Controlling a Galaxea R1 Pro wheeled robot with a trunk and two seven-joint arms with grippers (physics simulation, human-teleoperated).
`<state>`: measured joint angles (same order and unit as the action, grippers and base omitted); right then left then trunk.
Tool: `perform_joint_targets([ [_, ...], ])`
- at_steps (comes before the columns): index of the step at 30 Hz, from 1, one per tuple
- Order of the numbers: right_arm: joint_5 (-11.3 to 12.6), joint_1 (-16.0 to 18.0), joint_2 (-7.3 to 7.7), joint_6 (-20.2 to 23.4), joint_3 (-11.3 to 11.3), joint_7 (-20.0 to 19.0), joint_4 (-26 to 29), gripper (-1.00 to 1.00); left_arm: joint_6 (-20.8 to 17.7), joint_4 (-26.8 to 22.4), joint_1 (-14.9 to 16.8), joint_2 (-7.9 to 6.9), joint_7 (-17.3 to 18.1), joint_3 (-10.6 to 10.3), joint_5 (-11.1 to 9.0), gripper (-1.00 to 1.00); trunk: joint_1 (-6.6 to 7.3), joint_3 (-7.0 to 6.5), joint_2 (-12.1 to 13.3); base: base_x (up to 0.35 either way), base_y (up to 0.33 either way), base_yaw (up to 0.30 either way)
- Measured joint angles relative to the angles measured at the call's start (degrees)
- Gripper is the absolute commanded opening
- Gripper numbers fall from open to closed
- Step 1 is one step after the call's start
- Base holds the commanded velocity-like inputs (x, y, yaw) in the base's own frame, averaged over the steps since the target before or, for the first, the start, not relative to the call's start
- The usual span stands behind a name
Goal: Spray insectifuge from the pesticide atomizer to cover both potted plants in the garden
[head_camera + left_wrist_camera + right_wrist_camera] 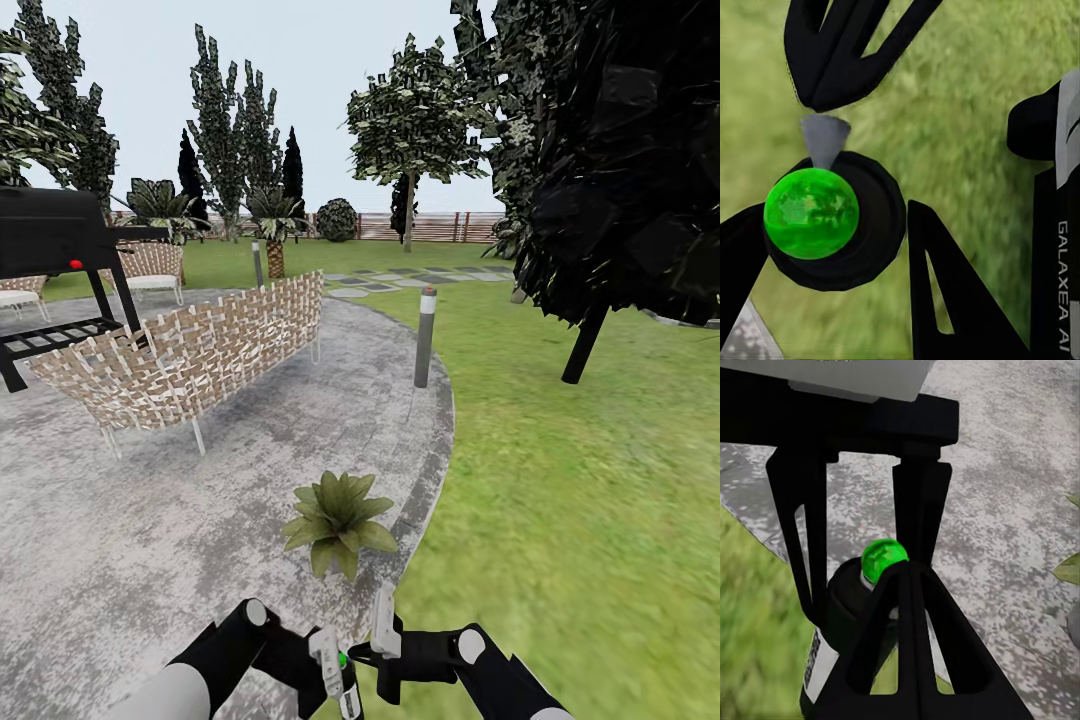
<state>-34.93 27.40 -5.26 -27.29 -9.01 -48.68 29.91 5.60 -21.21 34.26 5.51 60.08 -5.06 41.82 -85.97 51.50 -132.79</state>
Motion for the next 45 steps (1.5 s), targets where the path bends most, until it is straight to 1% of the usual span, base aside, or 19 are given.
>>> perform_joint_targets([
  [3,0.00,0.00,0.00,0.00,0.00,0.00,0.00,-1.00,-0.09,0.12,0.00,-0.85,0.05,-0.56,0.72,-1.00,0.00,0.00,0.00,0.000,0.000,0.000],
  [4,0.00,0.00,0.00,0.00,0.00,0.00,0.00,-1.00,-0.15,0.13,-0.01,-1.90,0.07,-0.68,0.92,-1.00,0.00,0.00,0.00,0.000,0.000,0.000],
  [7,0.00,0.00,0.00,0.00,-0.01,0.00,-0.02,-1.00,-0.21,0.13,0.00,-7.34,0.12,-0.58,1.28,-1.00,0.00,0.00,0.00,0.000,0.000,0.000],
  [9,0.00,0.00,0.00,0.00,-0.01,0.00,-0.01,-1.00,-0.22,0.19,-0.18,-10.20,0.12,-0.63,1.35,-1.00,0.00,0.00,0.00,0.000,0.000,0.000],
  [13,-0.07,0.00,0.00,0.00,-0.01,-0.07,-0.07,-1.00,-0.21,0.23,-0.40,-14.20,0.12,-0.64,1.32,-1.00,0.00,0.00,0.00,0.000,0.000,0.000],
  [14,-0.10,0.00,0.02,0.00,0.00,-0.06,-0.08,1.00,-0.21,0.22,-0.42,-15.21,0.12,-0.64,1.32,-1.00,0.00,0.00,0.00,0.000,0.000,0.000],
  [17,-0.14,0.00,0.08,0.01,-0.01,-0.08,-0.09,1.00,-0.20,0.20,-0.44,-16.99,0.18,-0.60,1.25,-1.00,0.00,0.00,0.00,0.000,0.000,0.000],
  [23,0.01,0.00,0.58,0.06,0.70,1.65,-0.10,1.00,-0.20,0.11,-0.49,-17.55,0.10,-0.41,1.22,-1.00,0.00,0.00,0.00,0.000,0.000,0.000],
  [24,0.09,0.00,1.22,0.04,1.13,3.05,-0.14,1.00,-0.22,0.07,-0.47,-17.56,0.08,-0.22,1.19,-1.00,0.00,0.00,0.00,0.000,0.000,0.000],
  [27,0.16,-0.13,5.54,0.01,4.99,6.63,-1.02,1.00,-0.53,0.04,-0.33,-17.53,-1.90,0.26,0.75,-1.00,0.00,0.00,0.00,0.000,0.000,0.000],
  [28,0.04,-0.21,6.90,-0.06,6.85,7.16,-2.16,1.00,-0.62,0.06,-0.31,-17.46,-2.98,0.70,0.56,-1.00,0.00,0.00,0.00,0.000,0.000,0.000],
  [29,0.06,-0.32,8.93,-0.15,10.98,8.42,-5.76,1.00,-0.77,0.11,-0.28,-17.16,-4.29,1.94,0.32,-1.00,0.00,0.00,0.00,0.000,0.000,0.000],
  [31,0.25,-0.36,11.23,-0.48,17.58,11.81,-11.90,1.00,-0.91,0.16,-0.28,-16.88,-4.83,3.25,0.21,-1.00,0.00,0.00,0.00,0.000,0.000,0.000],
  [33,0.15,-0.38,13.60,-2.65,23.54,18.00,-17.65,1.00,-1.61,0.17,-0.27,-16.78,-5.03,3.78,0.16,-1.00,0.00,0.00,0.00,0.000,0.000,0.000],
  [34,0.09,-0.51,13.99,-3.51,24.78,20.47,-19.20,1.00,-2.66,0.19,-0.27,-16.77,-5.09,3.81,0.21,-1.00,0.00,0.00,0.00,0.000,0.000,0.000],
  [36,-0.02,-1.15,14.27,-4.61,26.92,28.54,-22.31,1.00,-6.93,0.22,-0.26,-16.75,-5.18,3.74,0.42,-1.00,0.00,0.00,0.00,0.000,0.000,0.000],
  [39,0.65,-2.29,13.98,-5.12,28.28,44.63,-26.16,1.00,-15.01,0.19,-0.24,-16.75,-5.27,3.62,0.62,-1.00,0.00,0.00,0.00,0.000,0.000,0.000],
  [41,2.74,-2.75,13.60,-5.25,28.41,49.47,-26.86,1.00,-19.95,0.12,-0.09,-16.78,-5.19,3.58,0.62,-1.00,0.00,0.00,0.00,0.000,0.000,0.000],
  [45,4.22,-3.52,13.21,-5.30,28.55,51.18,-27.11,1.00,-28.62,0.06,0.33,-16.81,-5.13,3.53,0.56,-1.00,0.00,0.00,0.00,0.000,0.000,0.000],
])
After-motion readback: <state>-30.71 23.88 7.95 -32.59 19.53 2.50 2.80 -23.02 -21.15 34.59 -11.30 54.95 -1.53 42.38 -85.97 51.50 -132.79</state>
